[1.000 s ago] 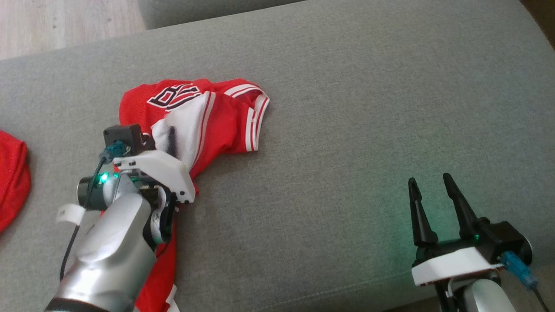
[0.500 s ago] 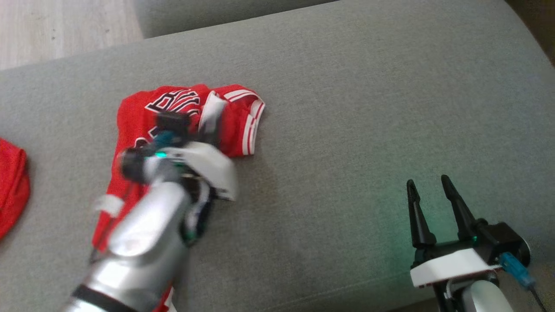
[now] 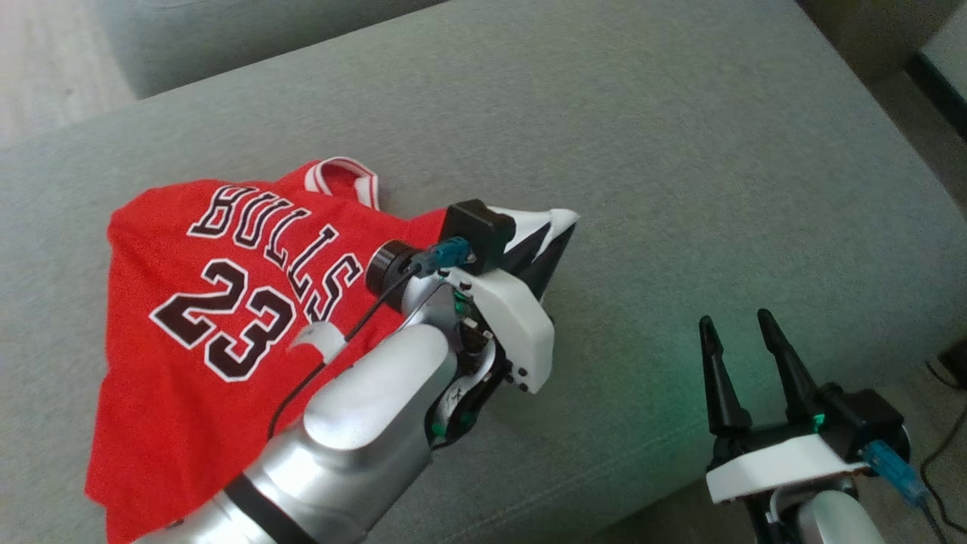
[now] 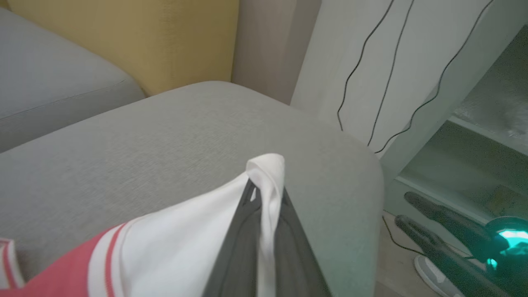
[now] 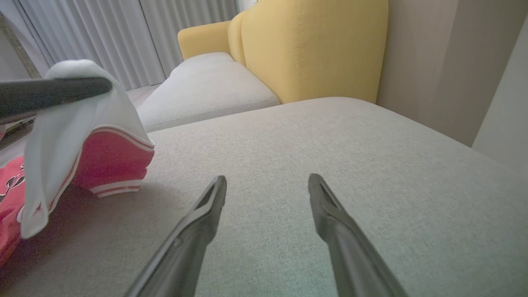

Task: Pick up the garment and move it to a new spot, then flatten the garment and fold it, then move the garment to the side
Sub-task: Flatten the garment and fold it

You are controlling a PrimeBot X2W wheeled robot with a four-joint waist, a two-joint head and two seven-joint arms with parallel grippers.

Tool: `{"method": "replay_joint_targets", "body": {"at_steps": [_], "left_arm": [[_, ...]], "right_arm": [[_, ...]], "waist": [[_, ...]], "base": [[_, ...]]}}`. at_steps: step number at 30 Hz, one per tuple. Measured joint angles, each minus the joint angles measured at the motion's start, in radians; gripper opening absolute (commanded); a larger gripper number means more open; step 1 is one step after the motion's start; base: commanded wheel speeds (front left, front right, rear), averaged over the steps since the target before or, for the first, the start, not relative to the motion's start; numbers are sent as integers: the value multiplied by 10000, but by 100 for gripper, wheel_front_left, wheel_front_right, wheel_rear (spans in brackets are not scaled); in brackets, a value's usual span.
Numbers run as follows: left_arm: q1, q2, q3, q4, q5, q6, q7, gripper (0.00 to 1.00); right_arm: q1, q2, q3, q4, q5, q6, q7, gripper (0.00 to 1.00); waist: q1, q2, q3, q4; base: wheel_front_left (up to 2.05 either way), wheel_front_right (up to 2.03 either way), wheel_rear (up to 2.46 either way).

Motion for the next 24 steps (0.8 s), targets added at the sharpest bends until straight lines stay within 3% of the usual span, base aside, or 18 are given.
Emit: {"method": "replay_joint_targets", "body": {"at_steps": [3, 4, 6, 7, 11, 19, 22, 24], "left_arm": [[-177, -2, -215, -121, -713, -136, -372, 0], [-247, -10, -326, -117, -871, -71, -525, 9], [-440, -12, -573, -90, -1145, 33, -836, 58], [-534, -10, -688, -40, -1335, 33, -915, 98], [-643, -17, -1310, 73, -2038, 54, -1101, 100], [-520, 21, -1463, 443, -2399, 876, -1444, 100], [-104, 460, -1352, 257, -2451, 1444, -1513, 100], [303, 1066, -1160, 134, -2435, 1965, -1570, 100]], "right_arm": [[-2, 2, 10, 52, 65, 0, 0, 100], [-2, 0, 6, 54, 100, 0, 0, 100], [-2, 0, 10, 88, 102, 0, 0, 100], [-2, 0, 27, 96, 102, 0, 0, 100], [-1, 0, 12, 109, 174, 0, 0, 100], [17, 0, -188, 136, 157, 0, 0, 100], [74, 2, -236, 125, 155, 0, 0, 100], [93, 0, -299, 119, 155, 0, 0, 100]], "waist": [[0, 0, 83, -310], [0, 0, 108, -388], [0, 0, 148, -494], [0, 0, 160, -528], [0, 0, 110, -517], [0, 0, -167, -49], [0, 0, -318, 170], [0, 0, -418, 320]], "base": [[0, 0, 0], [0, 0, 0], [0, 0, 0], [0, 0, 0], [0, 0, 0], [0, 0, 0], [0, 0, 0], [0, 0, 0]]}}
